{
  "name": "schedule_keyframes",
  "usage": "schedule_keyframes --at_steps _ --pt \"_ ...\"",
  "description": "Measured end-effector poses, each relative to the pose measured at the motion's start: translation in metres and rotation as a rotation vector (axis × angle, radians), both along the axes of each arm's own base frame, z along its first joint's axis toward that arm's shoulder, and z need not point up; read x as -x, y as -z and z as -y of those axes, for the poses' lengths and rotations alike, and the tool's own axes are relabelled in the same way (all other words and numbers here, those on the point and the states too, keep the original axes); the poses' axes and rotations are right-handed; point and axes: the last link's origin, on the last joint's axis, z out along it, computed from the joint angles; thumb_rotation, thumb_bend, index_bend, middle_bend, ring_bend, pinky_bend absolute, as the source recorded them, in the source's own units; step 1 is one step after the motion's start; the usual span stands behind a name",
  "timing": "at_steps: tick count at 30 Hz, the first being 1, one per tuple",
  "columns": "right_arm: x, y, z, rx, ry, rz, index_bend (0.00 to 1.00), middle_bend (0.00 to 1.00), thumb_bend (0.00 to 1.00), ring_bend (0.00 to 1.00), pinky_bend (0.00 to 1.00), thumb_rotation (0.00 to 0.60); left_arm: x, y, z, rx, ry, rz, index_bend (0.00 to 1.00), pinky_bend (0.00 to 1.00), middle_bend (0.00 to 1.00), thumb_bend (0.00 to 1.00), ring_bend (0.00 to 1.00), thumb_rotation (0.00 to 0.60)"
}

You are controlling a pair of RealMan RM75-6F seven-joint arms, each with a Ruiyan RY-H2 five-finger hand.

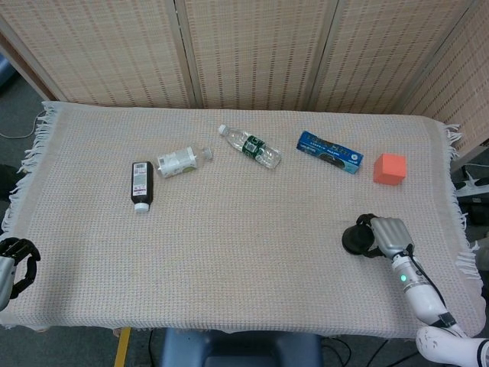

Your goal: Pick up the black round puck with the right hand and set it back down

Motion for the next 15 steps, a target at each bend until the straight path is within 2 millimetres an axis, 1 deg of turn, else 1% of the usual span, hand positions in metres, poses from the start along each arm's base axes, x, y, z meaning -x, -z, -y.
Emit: schedule_keyframes --at_steps 4,7,10,15 --pt "-0.002 -0.01 -0.003 0.015 0.003 0.024 0.54 0.42 0.2 0.47 0.66 0.6 0.0 0.0 0.0 -0.001 0.0 0.0 0.59 0.56 0.47 0.61 0.36 0.6" --pt "0.001 -0.021 -0.006 0.026 0.016 0.02 0.54 0.42 0.2 0.47 0.66 0.6 0.0 0.0 0.0 -0.001 0.0 0.001 0.59 0.56 0.47 0.61 0.36 0.6" --pt "0.008 -0.03 -0.01 0.034 0.046 -0.012 0.54 0.42 0.2 0.47 0.66 0.6 0.0 0.0 0.0 0.0 0.0 0.0 0.59 0.56 0.47 0.61 0.36 0.6" --pt "0.024 -0.035 -0.018 0.024 0.102 -0.095 0.52 0.42 0.2 0.46 0.66 0.6 0.0 0.002 0.0 0.005 0.001 -0.005 0.59 0.56 0.47 0.61 0.36 0.6"
